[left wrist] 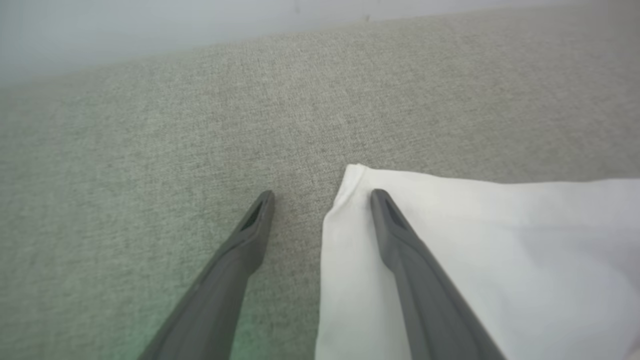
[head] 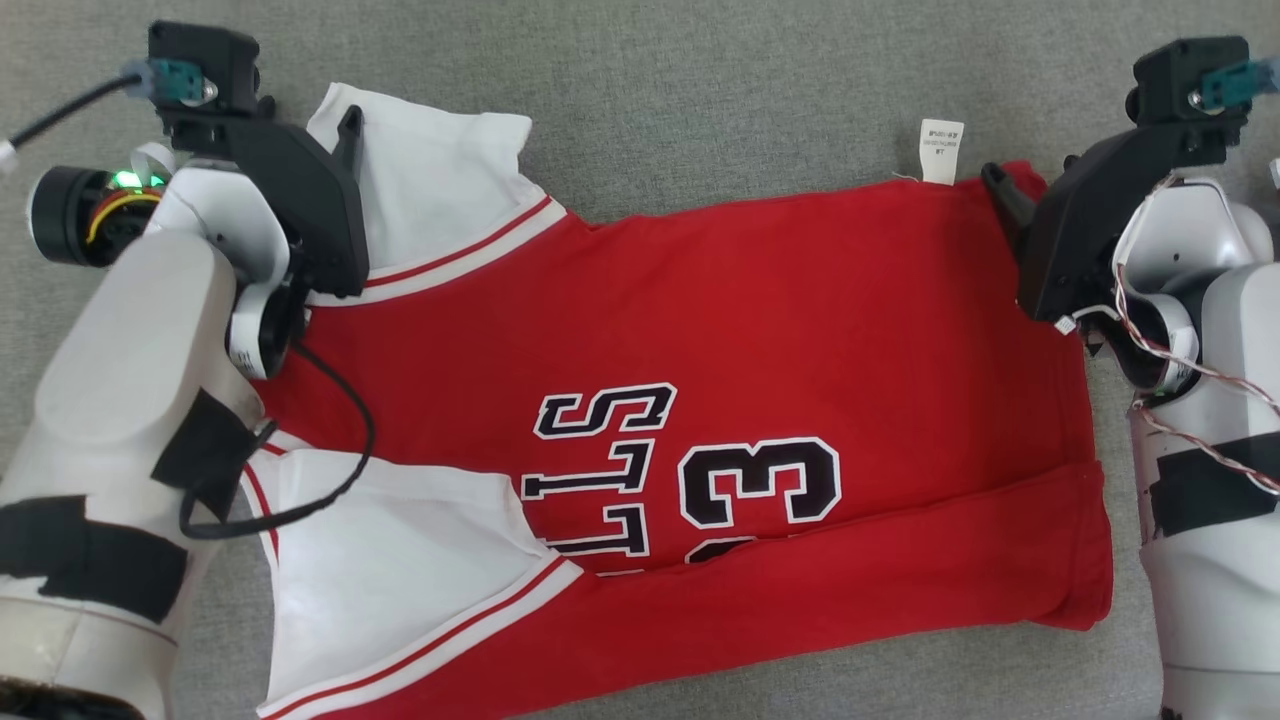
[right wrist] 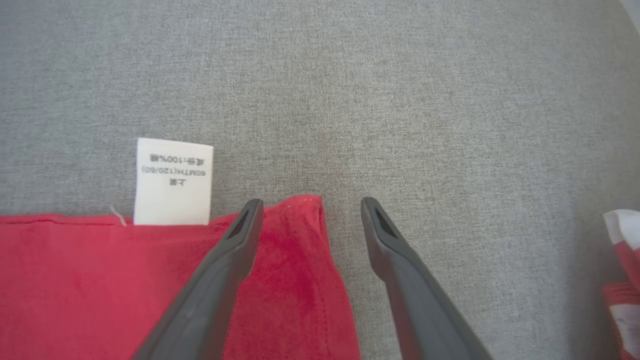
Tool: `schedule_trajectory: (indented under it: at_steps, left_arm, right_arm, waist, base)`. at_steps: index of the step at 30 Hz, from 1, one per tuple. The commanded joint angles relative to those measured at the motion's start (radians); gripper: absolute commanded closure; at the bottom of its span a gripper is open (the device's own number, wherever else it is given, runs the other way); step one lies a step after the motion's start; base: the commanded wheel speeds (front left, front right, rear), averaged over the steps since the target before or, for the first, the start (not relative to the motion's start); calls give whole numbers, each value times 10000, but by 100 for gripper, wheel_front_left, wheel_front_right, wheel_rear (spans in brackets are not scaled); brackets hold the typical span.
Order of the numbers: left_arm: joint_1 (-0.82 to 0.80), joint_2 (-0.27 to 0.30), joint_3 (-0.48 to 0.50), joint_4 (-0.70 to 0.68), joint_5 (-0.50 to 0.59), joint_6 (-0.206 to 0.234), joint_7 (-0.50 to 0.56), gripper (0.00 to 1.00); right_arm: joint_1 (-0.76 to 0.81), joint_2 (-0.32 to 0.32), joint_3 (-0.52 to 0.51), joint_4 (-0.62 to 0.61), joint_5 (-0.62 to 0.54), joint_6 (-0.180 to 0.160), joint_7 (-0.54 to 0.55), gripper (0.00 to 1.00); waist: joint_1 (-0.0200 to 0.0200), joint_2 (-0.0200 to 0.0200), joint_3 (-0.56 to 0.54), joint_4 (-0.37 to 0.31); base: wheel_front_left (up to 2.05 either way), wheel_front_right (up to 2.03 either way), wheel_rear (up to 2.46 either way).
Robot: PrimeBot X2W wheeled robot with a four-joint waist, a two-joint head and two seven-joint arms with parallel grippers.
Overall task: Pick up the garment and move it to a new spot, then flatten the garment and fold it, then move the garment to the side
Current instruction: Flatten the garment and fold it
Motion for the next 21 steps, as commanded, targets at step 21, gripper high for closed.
schedule_trajectory:
  at_steps: [21]
  left_arm:
    - [52, 42, -389, -158, -384, -123, 1679, 0]
  right_arm:
    - [-439, -1439, 1577, 585, 172, -25, 1023, 0]
  waist:
    - [1, 0, 364, 61]
  base:
    - [0, 0, 0]
